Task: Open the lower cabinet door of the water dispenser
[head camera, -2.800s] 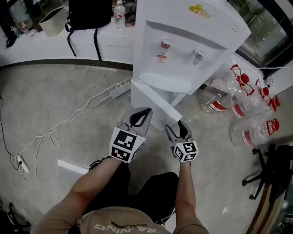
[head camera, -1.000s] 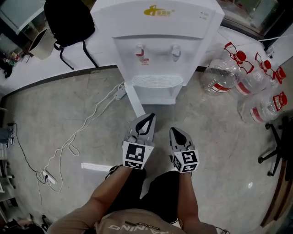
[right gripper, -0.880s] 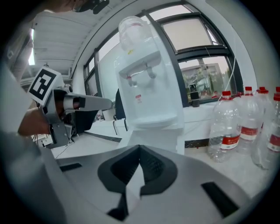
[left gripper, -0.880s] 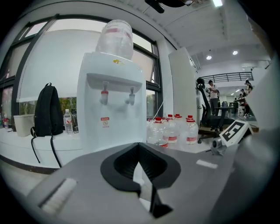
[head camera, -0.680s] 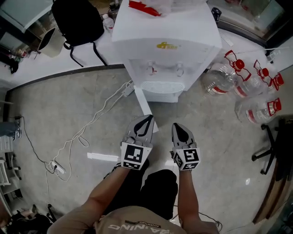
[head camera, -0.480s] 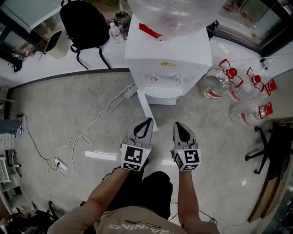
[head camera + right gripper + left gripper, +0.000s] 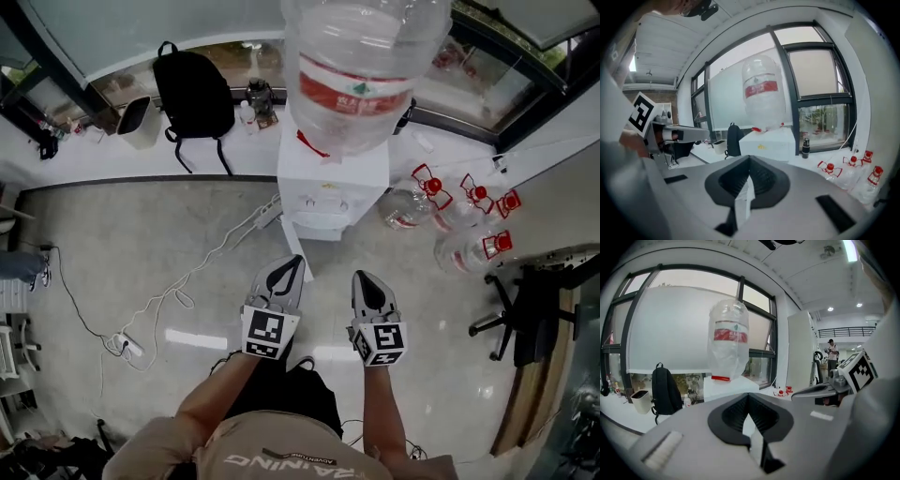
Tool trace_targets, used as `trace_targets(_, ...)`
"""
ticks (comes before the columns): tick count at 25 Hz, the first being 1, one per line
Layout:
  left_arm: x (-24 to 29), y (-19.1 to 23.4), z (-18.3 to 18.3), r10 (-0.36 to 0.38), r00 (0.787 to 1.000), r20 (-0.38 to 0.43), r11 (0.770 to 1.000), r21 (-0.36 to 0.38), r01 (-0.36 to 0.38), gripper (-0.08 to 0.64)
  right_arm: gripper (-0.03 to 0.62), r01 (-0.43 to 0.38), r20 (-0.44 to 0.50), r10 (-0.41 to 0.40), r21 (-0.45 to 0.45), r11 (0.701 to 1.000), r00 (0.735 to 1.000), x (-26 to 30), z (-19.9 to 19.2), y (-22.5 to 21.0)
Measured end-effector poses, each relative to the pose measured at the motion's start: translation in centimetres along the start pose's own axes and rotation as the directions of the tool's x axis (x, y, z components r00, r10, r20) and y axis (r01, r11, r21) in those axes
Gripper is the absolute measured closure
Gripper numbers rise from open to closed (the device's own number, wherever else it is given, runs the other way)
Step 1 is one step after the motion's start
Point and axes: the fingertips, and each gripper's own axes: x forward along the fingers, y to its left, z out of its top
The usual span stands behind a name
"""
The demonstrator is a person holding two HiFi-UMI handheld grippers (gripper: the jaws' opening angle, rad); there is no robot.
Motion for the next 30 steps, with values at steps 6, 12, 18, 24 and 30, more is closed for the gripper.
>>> trace_targets(6, -0.9, 0.0, 6.6, -0.035, 0.999, 0.034, 0.999, -0.011, 0.035, 0.552, 0.581, 0.014, 0.069, -0.016, 0.021, 1.0, 0.997, -2.9, 8.2, 1.5)
trace_targets(12, -1.3, 0.7, 10.7, -0.071, 0.996, 0.048, 0.997, -0.023, 0.072, 0.552, 0.581, -0.011, 0.087, 0.016, -0.054, 0.999, 0.996, -2.9, 13.2, 3.3)
trace_targets(18, -0.2, 2.9, 14.3, -0.114, 0.99, 0.088, 0.993, 0.018, 0.112, 0.552, 0.581, 0.04, 0.132, -0.031, -0.07, 0.997, 0.991, -1.5, 17.2, 2.4)
trace_targets(24, 1.8, 5.2, 16.0, -0.163, 0.983, 0.081, 0.987, 0.023, 0.161, 0.552, 0.581, 0.086, 0.164, -0.079, -0.035, 0.996, 0.983, -0.2, 19.4, 1.0)
trace_targets(30, 3.0, 6.4, 18.0, -0.164, 0.981, 0.102, 0.986, 0.0, 0.165, 0.552, 0.581, 0.08, 0.18, -0.07, -0.05, 0.996, 0.981, 0.7, 21.2, 0.8)
